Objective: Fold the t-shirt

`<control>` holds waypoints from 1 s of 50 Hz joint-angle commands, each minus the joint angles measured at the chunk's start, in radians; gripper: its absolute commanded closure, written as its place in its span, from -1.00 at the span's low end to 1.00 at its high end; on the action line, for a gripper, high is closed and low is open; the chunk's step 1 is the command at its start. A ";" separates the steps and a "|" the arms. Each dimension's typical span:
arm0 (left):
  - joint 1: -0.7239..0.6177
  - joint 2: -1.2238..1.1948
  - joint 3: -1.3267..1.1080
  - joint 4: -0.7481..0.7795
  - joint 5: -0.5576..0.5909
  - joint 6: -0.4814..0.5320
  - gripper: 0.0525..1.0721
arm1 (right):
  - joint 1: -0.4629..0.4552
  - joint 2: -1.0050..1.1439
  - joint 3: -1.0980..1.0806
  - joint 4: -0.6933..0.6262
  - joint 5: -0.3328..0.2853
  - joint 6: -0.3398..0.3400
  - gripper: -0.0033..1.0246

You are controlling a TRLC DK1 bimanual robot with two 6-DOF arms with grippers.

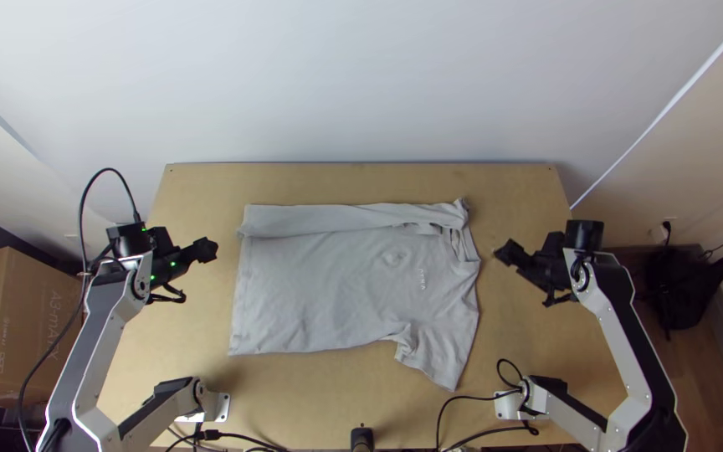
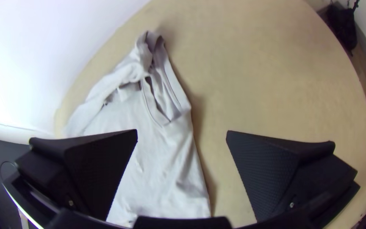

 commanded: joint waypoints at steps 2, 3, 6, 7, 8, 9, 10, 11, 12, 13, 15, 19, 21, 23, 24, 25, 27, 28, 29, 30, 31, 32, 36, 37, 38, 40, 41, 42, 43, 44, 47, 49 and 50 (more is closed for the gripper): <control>0.014 -0.072 0.043 -0.057 0.024 0.022 -0.81 | -0.008 -0.048 -0.089 -0.110 -0.066 -0.071 -0.89; 0.016 -0.080 0.048 -0.064 0.027 0.022 -0.81 | -0.006 -0.049 -0.097 -0.131 -0.077 -0.074 -0.88; 0.017 -0.101 0.062 -0.087 0.038 0.022 -0.81 | 0.002 -0.045 -0.126 -0.179 -0.111 -0.089 -0.82; 0.017 -0.104 0.066 -0.097 0.038 0.020 -0.81 | 0.002 -0.040 -0.133 -0.197 -0.126 -0.095 -0.80; 0.017 -0.109 0.073 -0.104 0.041 0.017 -0.81 | 0.002 -0.036 -0.138 -0.213 -0.139 -0.100 -0.80; 0.017 -0.114 0.077 -0.113 0.046 0.015 -0.81 | 0.003 -0.026 -0.144 -0.231 -0.152 -0.108 -0.80; 0.017 -0.117 0.080 -0.120 0.053 0.014 -0.81 | 0.003 -0.017 -0.149 -0.246 -0.163 -0.111 -0.80; 0.017 -0.120 0.082 -0.124 0.061 0.012 -0.81 | 0.003 -0.003 -0.155 -0.256 -0.171 -0.112 -0.80; 0.017 -0.123 0.082 -0.126 0.065 0.011 -0.81 | 0.003 0.012 -0.159 -0.260 -0.180 -0.112 -0.79; 0.017 -0.127 0.082 -0.127 0.067 0.009 -0.81 | 0.003 0.030 -0.163 -0.269 -0.191 -0.114 -0.79; 0.017 -0.134 0.083 -0.129 0.067 0.005 -0.81 | 0.003 0.064 -0.167 -0.291 -0.201 -0.132 -0.79; 0.016 -0.140 0.088 -0.143 0.070 0.003 -0.81 | 0.009 0.133 -0.182 -0.332 -0.203 -0.172 -0.79; 0.016 -0.144 0.089 -0.146 0.070 0.002 -0.81 | 0.017 0.158 -0.189 -0.346 -0.204 -0.193 -0.67; 0.017 -0.147 0.089 -0.149 0.070 0.002 -0.81 | 0.023 0.170 -0.198 -0.346 -0.204 -0.207 -0.56; 0.017 -0.149 0.089 -0.150 0.070 0.002 -0.81 | 0.025 0.175 -0.201 -0.346 -0.206 -0.212 -0.52; 0.017 -0.152 0.089 -0.152 0.070 0.002 -0.81 | 0.028 0.178 -0.205 -0.346 -0.206 -0.216 -0.51; 0.019 -0.154 0.088 -0.153 0.070 0.002 -0.81 | 0.041 0.185 -0.212 -0.346 -0.204 -0.218 -0.51; 0.019 -0.157 0.088 -0.155 0.070 0.002 -0.81 | 0.046 0.190 -0.215 -0.346 -0.204 -0.218 -0.51; 0.019 -0.158 0.088 -0.158 0.070 0.002 -0.81 | 0.054 0.194 -0.221 -0.346 -0.204 -0.220 -0.51; 0.019 -0.160 0.088 -0.160 0.070 0.002 -0.81 | 0.063 0.199 -0.225 -0.346 -0.204 -0.221 -0.51; 0.020 -0.160 0.088 -0.161 0.070 0.002 -0.81 | 0.072 0.204 -0.230 -0.348 -0.204 -0.223 -0.51; 0.020 -0.161 0.088 -0.163 0.070 0.002 -0.81 | 0.078 0.207 -0.233 -0.348 -0.204 -0.224 -0.51; 0.022 -0.164 0.088 -0.163 0.069 0.002 -0.81 | 0.115 0.221 -0.250 -0.352 -0.204 -0.235 -0.51; 0.022 -0.164 0.088 -0.163 0.070 0.002 -0.81 | 0.124 0.224 -0.255 -0.352 -0.204 -0.235 -0.51; 0.023 -0.164 0.088 -0.164 0.069 0.002 -0.81 | 0.133 0.227 -0.258 -0.352 -0.204 -0.233 -0.47; 0.023 -0.164 0.088 -0.164 0.070 0.002 -0.81 | 0.155 0.230 -0.264 -0.352 -0.204 -0.233 -0.33; 0.023 -0.164 0.088 -0.166 0.069 0.002 -0.81 | 0.163 0.231 -0.265 -0.352 -0.206 -0.233 -0.29; 0.023 -0.164 0.088 -0.166 0.069 0.002 -0.81 | 0.169 0.233 -0.267 -0.352 -0.206 -0.233 -0.26; 0.023 -0.164 0.088 -0.166 0.069 0.002 -0.81 | 0.179 0.233 -0.270 -0.351 -0.208 -0.233 -0.23; 0.023 -0.164 0.088 -0.166 0.069 0.002 -0.81 | 0.187 0.233 -0.273 -0.351 -0.211 -0.233 -0.23; 0.023 -0.164 0.089 -0.166 0.070 0.003 -0.81 | 0.213 0.234 -0.279 -0.349 -0.218 -0.230 -0.23; 0.023 -0.164 0.091 -0.169 0.070 0.006 -0.81 | 0.233 0.237 -0.285 -0.343 -0.223 -0.226 -0.23; 0.022 -0.164 0.091 -0.170 0.070 0.011 -0.81 | 0.239 0.239 -0.288 -0.338 -0.224 -0.224 -0.23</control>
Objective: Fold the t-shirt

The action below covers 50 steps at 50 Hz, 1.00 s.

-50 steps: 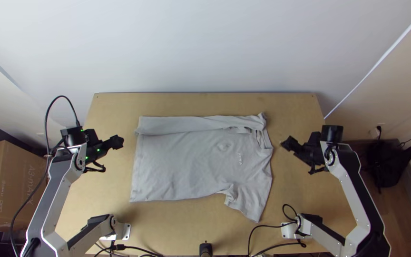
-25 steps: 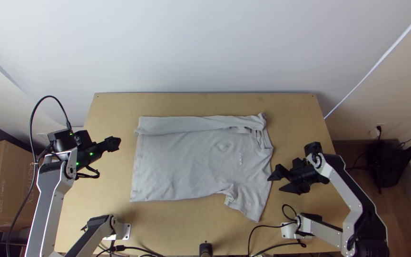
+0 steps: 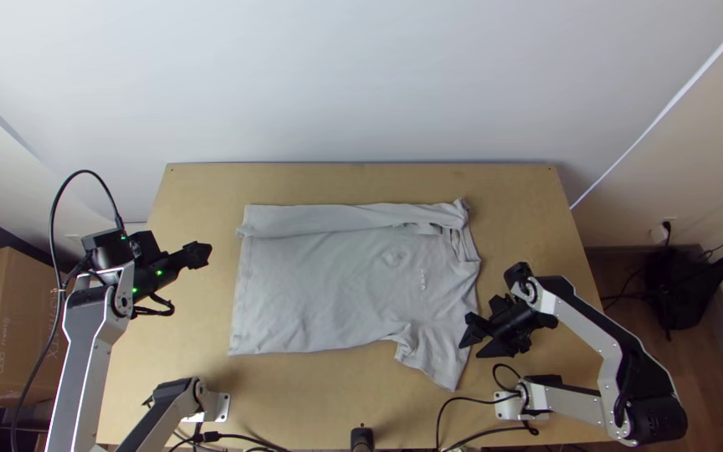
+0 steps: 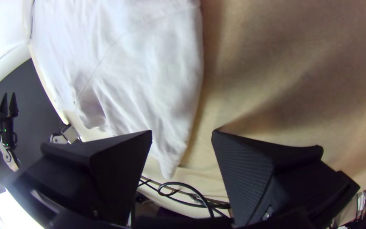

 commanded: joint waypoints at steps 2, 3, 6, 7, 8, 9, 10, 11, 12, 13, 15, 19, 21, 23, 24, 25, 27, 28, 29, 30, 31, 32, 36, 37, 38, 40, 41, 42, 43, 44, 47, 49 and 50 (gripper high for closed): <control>0.002 -0.014 0.030 -0.021 0.011 0.015 -0.81 | 0.054 0.020 -0.038 0.012 -0.018 -0.006 -0.16; -0.001 -0.014 0.030 -0.027 0.009 0.024 -0.81 | 0.062 0.020 -0.039 0.023 -0.018 -0.004 -0.09; -0.012 -0.011 0.027 -0.066 0.009 0.079 -0.81 | 0.077 0.017 -0.042 0.059 -0.018 0.008 0.15; -0.016 -0.010 0.026 -0.081 0.009 0.102 -0.81 | 0.082 0.013 -0.042 0.069 -0.018 0.014 0.24; -0.019 -0.008 0.024 -0.099 0.009 0.125 -0.81 | 0.086 0.013 -0.042 0.076 -0.018 0.021 0.32; -0.022 -0.008 0.023 -0.122 0.009 0.147 -0.81 | 0.089 0.012 -0.042 0.084 -0.018 0.021 0.42; -0.027 -0.007 0.021 -0.142 0.009 0.165 -0.81 | 0.091 0.010 -0.041 0.088 -0.018 0.022 0.51; -0.031 -0.005 0.020 -0.168 0.009 0.188 -0.81 | 0.092 0.009 -0.039 0.093 -0.018 0.022 0.63; -0.036 -0.004 0.018 -0.191 0.009 0.213 -0.81 | 0.094 0.006 -0.038 0.098 -0.017 0.022 0.74; -0.041 -0.004 0.015 -0.224 0.007 0.245 -0.81 | 0.094 0.003 -0.038 0.104 -0.017 0.022 0.83; -0.041 -0.004 0.006 -0.271 -0.002 0.298 -0.82 | 0.095 -0.006 -0.035 0.110 -0.015 0.022 0.95; -0.041 -0.007 -0.011 -0.352 -0.035 0.384 -0.82 | 0.100 -0.023 -0.030 0.110 -0.015 0.024 0.95; -0.041 -0.004 -0.014 -0.409 -0.040 0.430 -0.82 | 0.106 -0.028 -0.028 0.108 -0.015 0.028 0.95; -0.041 -0.001 -0.019 -0.468 -0.043 0.484 -0.82 | 0.109 -0.033 -0.027 0.108 -0.015 0.031 0.95; -0.041 -0.001 -0.025 -0.492 -0.046 0.515 -0.82 | 0.109 -0.033 -0.027 0.108 -0.015 0.033 0.95; -0.041 -0.002 -0.033 -0.509 -0.057 0.542 -0.81 | 0.109 -0.034 -0.024 0.108 -0.015 0.033 0.95; -0.042 -0.002 -0.049 -0.520 -0.089 0.564 -0.81 | 0.111 -0.036 -0.022 0.108 -0.015 0.034 0.95; -0.045 -0.001 -0.056 -0.521 -0.106 0.567 -0.82 | 0.112 -0.036 -0.021 0.108 -0.015 0.036 0.95; -0.051 0.001 -0.063 -0.527 -0.124 0.576 -0.81 | 0.114 -0.036 -0.019 0.108 -0.015 0.037 0.95; -0.062 0.002 -0.069 -0.537 -0.141 0.587 -0.81 | 0.115 -0.036 -0.019 0.108 -0.015 0.039 0.95; -0.070 0.004 -0.079 -0.540 -0.157 0.590 -0.81 | 0.117 -0.036 -0.018 0.108 -0.015 0.040 0.95; -0.079 0.004 -0.086 -0.540 -0.174 0.591 -0.81 | 0.117 -0.034 -0.015 0.108 -0.015 0.040 0.95; -0.113 0.015 -0.112 -0.544 -0.198 0.591 -0.81 | 0.120 -0.034 -0.009 0.110 -0.015 0.044 0.95; -0.119 0.018 -0.120 -0.543 -0.200 0.596 -0.81 | 0.122 -0.036 -0.007 0.108 -0.015 0.047 0.95; -0.124 0.019 -0.126 -0.543 -0.200 0.601 -0.81 | 0.123 -0.036 -0.004 0.108 -0.015 0.048 0.95; -0.136 0.027 -0.146 -0.552 -0.198 0.625 -0.81 | 0.123 -0.036 0.001 0.108 -0.015 0.050 0.95; -0.150 0.033 -0.155 -0.560 -0.198 0.633 -0.81 | 0.123 -0.037 0.002 0.108 -0.015 0.051 0.95; -0.166 0.038 -0.166 -0.561 -0.200 0.634 -0.81 | 0.123 -0.037 0.004 0.108 -0.015 0.051 0.95; -0.185 0.044 -0.175 -0.561 -0.203 0.634 -0.81 | 0.123 -0.037 0.005 0.108 -0.015 0.053 0.95; -0.208 0.050 -0.186 -0.561 -0.210 0.634 -0.81 | 0.123 -0.037 0.007 0.108 -0.013 0.053 0.95; -0.282 0.090 -0.207 -0.560 -0.250 0.608 -0.81 | 0.123 -0.037 0.010 0.107 -0.013 0.053 0.95; -0.318 0.134 -0.209 -0.564 -0.258 0.562 -0.81 | 0.123 -0.037 0.011 0.107 -0.012 0.053 0.95; -0.334 0.156 -0.207 -0.566 -0.259 0.555 -0.81 | 0.123 -0.037 0.013 0.107 -0.012 0.053 0.95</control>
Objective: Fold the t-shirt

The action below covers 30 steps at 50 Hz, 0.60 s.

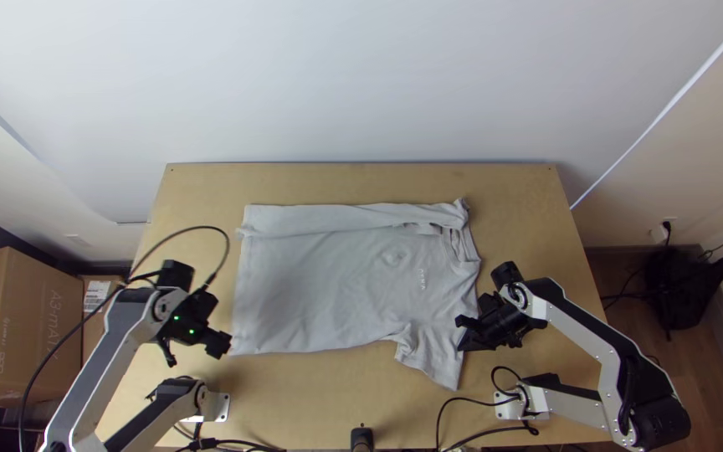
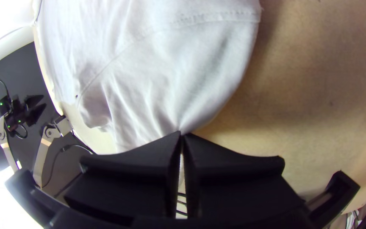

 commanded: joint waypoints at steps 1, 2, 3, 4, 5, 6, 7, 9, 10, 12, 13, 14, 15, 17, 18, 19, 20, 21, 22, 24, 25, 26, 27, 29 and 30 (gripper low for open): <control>-0.078 0.096 -0.030 -0.021 -0.019 -0.042 -0.81 | 0.007 -0.016 0.023 -0.004 0.003 0.014 0.95; -0.080 0.102 -0.028 -0.019 -0.021 -0.042 -0.81 | 0.007 -0.016 0.025 -0.005 0.003 0.014 0.95; -0.080 0.102 -0.028 -0.016 -0.019 -0.037 -0.81 | 0.007 -0.014 0.025 -0.005 0.003 0.014 0.95; -0.080 0.102 -0.028 -0.011 -0.019 -0.034 -0.81 | 0.007 -0.014 0.026 -0.005 0.003 0.014 0.95; -0.080 0.103 -0.028 -0.005 -0.019 -0.034 -0.81 | 0.007 -0.014 0.026 -0.005 0.003 0.014 0.95; -0.082 0.106 -0.027 0.001 -0.019 -0.036 -0.81 | 0.007 -0.014 0.028 -0.005 0.003 0.014 0.95; -0.083 0.116 -0.025 0.002 -0.019 -0.039 -0.81 | 0.007 -0.014 0.028 -0.005 0.003 0.016 0.95; -0.086 0.140 -0.020 0.002 -0.018 -0.040 -0.81 | 0.007 -0.013 0.031 -0.005 0.003 0.017 0.95; -0.088 0.152 -0.019 0.004 -0.019 -0.042 -0.81 | 0.007 -0.013 0.032 -0.005 0.003 0.019 0.95; -0.089 0.180 -0.014 0.004 -0.018 -0.050 -0.81 | 0.007 -0.011 0.035 -0.005 0.003 0.020 0.95; -0.089 0.194 -0.011 0.004 -0.018 -0.059 -0.81 | 0.008 -0.011 0.037 -0.005 0.003 0.022 0.95; -0.091 0.208 -0.008 0.002 -0.018 -0.073 -0.81 | 0.010 -0.010 0.040 -0.005 0.003 0.023 0.95; -0.095 0.221 -0.007 0.002 -0.018 -0.080 -0.81 | 0.011 -0.008 0.043 -0.005 0.003 0.023 0.95; -0.103 0.246 -0.005 0.002 -0.018 -0.085 -0.81 | 0.014 -0.005 0.046 -0.005 0.003 0.028 0.95; -0.106 0.257 -0.005 0.002 -0.018 -0.085 -0.80 | 0.014 -0.004 0.048 -0.005 0.003 0.028 0.95; -0.114 0.266 -0.005 0.002 -0.018 -0.086 -0.79 | 0.016 -0.004 0.051 -0.005 0.003 0.030 0.95; -0.123 0.278 -0.004 0.004 -0.018 -0.094 -0.76 | 0.017 -0.004 0.052 -0.005 0.003 0.031 0.95; -0.132 0.287 -0.001 0.007 -0.018 -0.106 -0.76 | 0.017 -0.002 0.055 -0.005 0.003 0.033 0.95; -0.140 0.295 -0.001 0.012 -0.018 -0.111 -0.76 | 0.017 0.000 0.057 -0.005 0.003 0.033 0.95; -0.154 0.307 -0.002 0.018 -0.011 -0.117 -0.70 | 0.019 0.000 0.060 -0.005 0.003 0.034 0.95; -0.161 0.313 -0.001 0.025 -0.011 -0.126 -0.67 | 0.021 0.000 0.062 -0.005 0.003 0.036 0.95; -0.172 0.318 0.001 0.032 -0.010 -0.133 -0.65 | 0.019 0.000 0.063 -0.005 0.003 0.036 0.95; -0.180 0.323 0.003 0.035 -0.008 -0.140 -0.65 | 0.019 0.000 0.065 -0.005 0.003 0.036 0.95; -0.198 0.329 0.004 0.044 -0.004 -0.154 -0.59 | 0.019 0.000 0.066 -0.005 0.003 0.037 0.95; -0.206 0.333 0.007 0.050 -0.001 -0.159 -0.56 | 0.019 0.000 0.066 -0.005 0.003 0.037 0.95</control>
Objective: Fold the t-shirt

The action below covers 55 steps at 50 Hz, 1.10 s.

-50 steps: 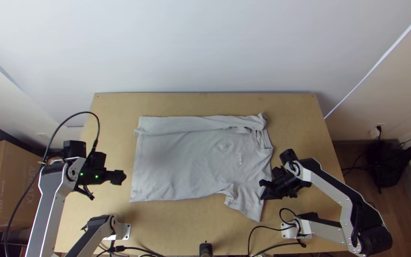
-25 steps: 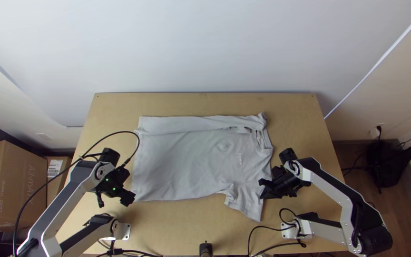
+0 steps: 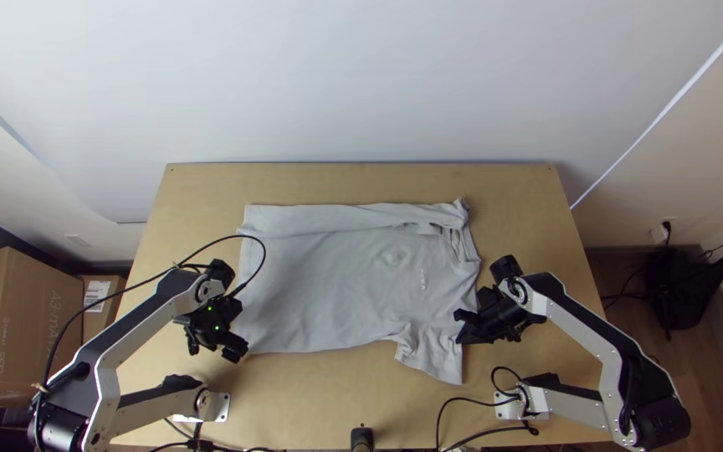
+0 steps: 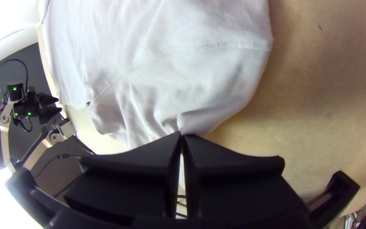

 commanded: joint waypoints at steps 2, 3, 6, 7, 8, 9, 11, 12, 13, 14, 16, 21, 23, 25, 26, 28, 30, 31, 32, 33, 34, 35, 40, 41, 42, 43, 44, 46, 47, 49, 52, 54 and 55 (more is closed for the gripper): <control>-0.040 0.031 0.025 0.026 0.016 -0.050 -0.49 | 0.006 0.000 0.019 -0.006 0.003 0.015 0.95; -0.042 0.033 0.026 0.034 0.024 -0.053 -0.46 | 0.006 0.000 0.019 -0.006 0.003 0.015 0.95; -0.048 0.037 0.029 0.045 0.030 -0.059 -0.44 | 0.008 0.000 0.019 -0.006 0.003 0.015 0.95; -0.049 0.039 0.029 0.048 0.030 -0.059 -0.37 | 0.008 -0.002 0.019 -0.006 0.003 0.015 0.95; -0.051 0.037 0.029 0.049 0.030 -0.059 -0.26 | 0.008 -0.002 0.019 -0.008 0.003 0.015 0.95; -0.051 0.037 0.029 0.056 0.030 -0.059 -0.11 | 0.008 -0.004 0.020 -0.008 0.003 0.015 0.95; -0.054 0.036 0.031 0.062 0.030 -0.059 0.26 | 0.006 -0.005 0.022 -0.011 0.003 0.015 0.95; -0.056 0.034 0.032 0.066 0.030 -0.058 0.50 | 0.006 -0.007 0.023 -0.011 0.003 0.016 0.95; -0.054 0.031 0.032 0.071 0.033 -0.055 0.74 | 0.004 -0.008 0.023 -0.012 0.003 0.015 0.95; -0.054 0.030 0.034 0.077 0.044 -0.051 0.96 | 0.003 -0.008 0.027 -0.012 0.003 0.015 0.95; -0.051 0.027 0.034 0.079 0.053 -0.044 0.95 | 0.000 -0.010 0.028 -0.014 0.003 0.015 0.95; -0.023 0.016 0.037 0.086 0.076 -0.024 0.95 | -0.020 -0.010 0.039 -0.017 0.003 0.012 0.95; -0.008 0.005 0.037 0.092 0.077 -0.015 0.95 | -0.034 -0.011 0.046 -0.021 0.003 0.009 0.95; 0.018 -0.005 0.038 0.092 0.079 -0.001 0.95 | -0.046 -0.010 0.057 -0.026 0.004 0.006 0.95; 0.030 -0.012 0.038 0.092 0.082 0.007 0.95 | -0.057 -0.011 0.063 -0.032 0.006 0.001 0.95; 0.056 -0.024 0.042 0.092 0.082 0.021 0.95 | -0.081 -0.011 0.079 -0.044 0.007 -0.021 0.95; 0.081 -0.039 0.048 0.089 0.082 0.033 0.95 | -0.112 -0.011 0.094 -0.055 0.010 -0.044 0.95; 0.092 -0.045 0.051 0.085 0.082 0.039 0.95 | -0.126 -0.008 0.105 -0.064 0.012 -0.059 0.95; 0.098 -0.050 0.052 0.083 0.082 0.048 0.95 | -0.140 -0.005 0.116 -0.074 0.015 -0.073 0.95; 0.110 -0.056 0.055 0.082 0.082 0.057 0.95 | -0.155 -0.002 0.126 -0.081 0.018 -0.087 0.95; 0.122 -0.061 0.058 0.080 0.082 0.064 0.95 | -0.166 0.000 0.135 -0.090 0.019 -0.097 0.95; 0.135 -0.064 0.063 0.076 0.082 0.073 0.95 | -0.178 0.004 0.148 -0.098 0.023 -0.108 0.95; 0.173 -0.078 0.091 0.057 0.082 0.088 0.95 | -0.212 0.012 0.215 -0.149 0.026 -0.143 0.95; 0.176 -0.082 0.098 0.051 0.084 0.091 0.95 | -0.212 0.012 0.227 -0.158 0.026 -0.146 0.95; 0.176 -0.085 0.108 0.046 0.084 0.090 0.95 | -0.212 0.010 0.241 -0.166 0.026 -0.146 0.95; 0.176 -0.090 0.117 0.045 0.084 0.090 0.95 | -0.210 0.007 0.255 -0.173 0.024 -0.148 0.95; 0.178 -0.094 0.127 0.045 0.084 0.088 0.95 | -0.209 0.004 0.270 -0.178 0.024 -0.148 0.95; 0.178 -0.102 0.149 0.045 0.085 0.080 0.95 | -0.201 -0.005 0.298 -0.185 0.024 -0.146 0.95; 0.178 -0.102 0.160 0.043 0.087 0.079 0.95 | -0.200 -0.008 0.312 -0.189 0.024 -0.145 0.95; 0.178 -0.105 0.186 0.045 0.091 0.071 0.95 | -0.192 -0.010 0.339 -0.189 0.024 -0.142 0.95; 0.178 -0.099 0.226 0.045 0.097 0.059 0.95 | -0.181 -0.008 0.373 -0.189 0.024 -0.137 0.95; 0.178 -0.093 0.252 0.046 0.099 0.048 0.95 | -0.177 0.000 0.395 -0.189 0.024 -0.139 0.95; 0.178 -0.088 0.264 0.048 0.100 0.042 0.95 | -0.175 0.004 0.405 -0.189 0.024 -0.139 0.95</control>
